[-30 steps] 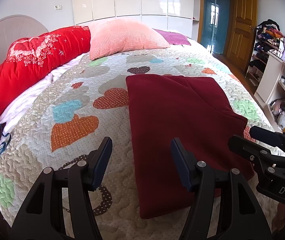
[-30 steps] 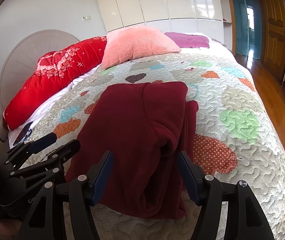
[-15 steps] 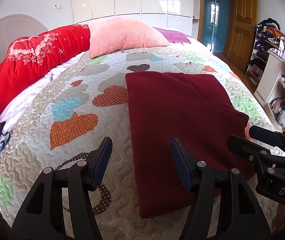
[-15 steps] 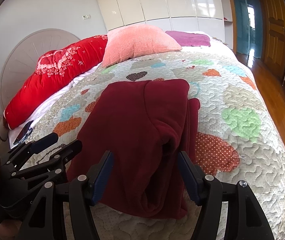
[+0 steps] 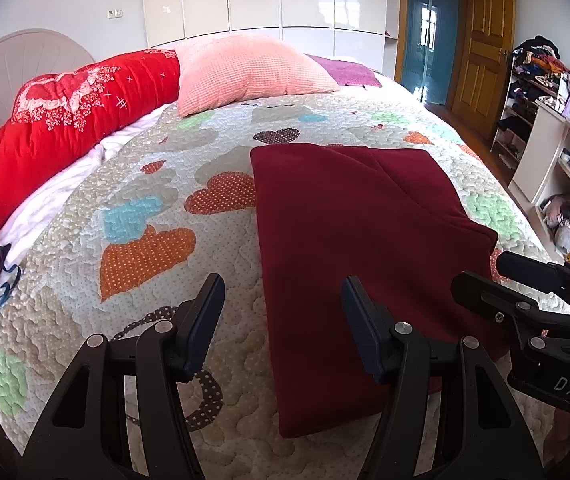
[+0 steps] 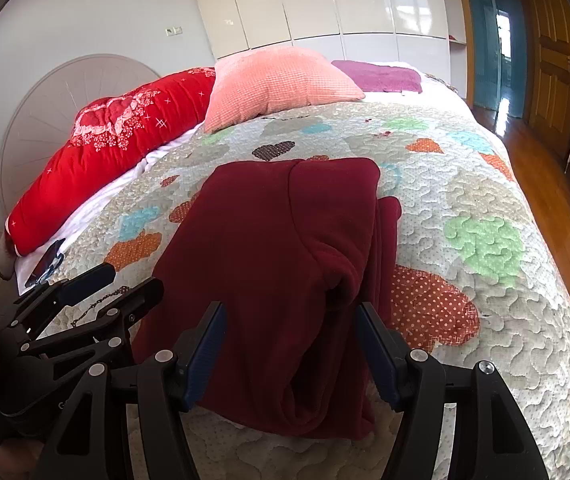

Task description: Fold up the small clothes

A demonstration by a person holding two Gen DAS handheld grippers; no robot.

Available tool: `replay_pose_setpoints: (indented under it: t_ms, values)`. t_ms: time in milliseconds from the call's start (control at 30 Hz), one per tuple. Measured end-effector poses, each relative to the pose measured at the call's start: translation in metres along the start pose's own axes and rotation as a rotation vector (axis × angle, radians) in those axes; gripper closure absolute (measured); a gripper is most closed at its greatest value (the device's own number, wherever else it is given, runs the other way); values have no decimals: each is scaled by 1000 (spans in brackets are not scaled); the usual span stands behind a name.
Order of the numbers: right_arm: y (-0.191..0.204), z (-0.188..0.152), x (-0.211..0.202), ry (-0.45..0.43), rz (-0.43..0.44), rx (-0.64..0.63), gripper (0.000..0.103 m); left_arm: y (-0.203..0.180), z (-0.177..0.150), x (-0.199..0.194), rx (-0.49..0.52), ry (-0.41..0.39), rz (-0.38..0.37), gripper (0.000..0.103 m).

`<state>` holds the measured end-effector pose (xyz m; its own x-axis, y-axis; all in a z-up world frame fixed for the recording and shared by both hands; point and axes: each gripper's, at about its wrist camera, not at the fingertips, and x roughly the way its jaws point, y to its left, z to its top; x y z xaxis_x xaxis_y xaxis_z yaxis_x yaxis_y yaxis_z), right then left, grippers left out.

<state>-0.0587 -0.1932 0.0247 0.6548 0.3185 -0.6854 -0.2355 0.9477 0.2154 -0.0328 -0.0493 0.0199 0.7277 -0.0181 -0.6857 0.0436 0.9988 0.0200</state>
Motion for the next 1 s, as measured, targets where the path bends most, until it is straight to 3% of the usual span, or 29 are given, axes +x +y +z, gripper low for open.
replay_pose_setpoints:
  t_ms: [667,867,1000]
  values:
    - [0,-2,3,11,-1,4,39,1,-1,1,-1,4,-3,42]
    - [0,-2,3,11,-2,4,39,-3,-3,-1,19,-27,2,42]
    - [-5,-1,-2,-17,-6,8,39,6,0,3,-7,-6,-34,42]
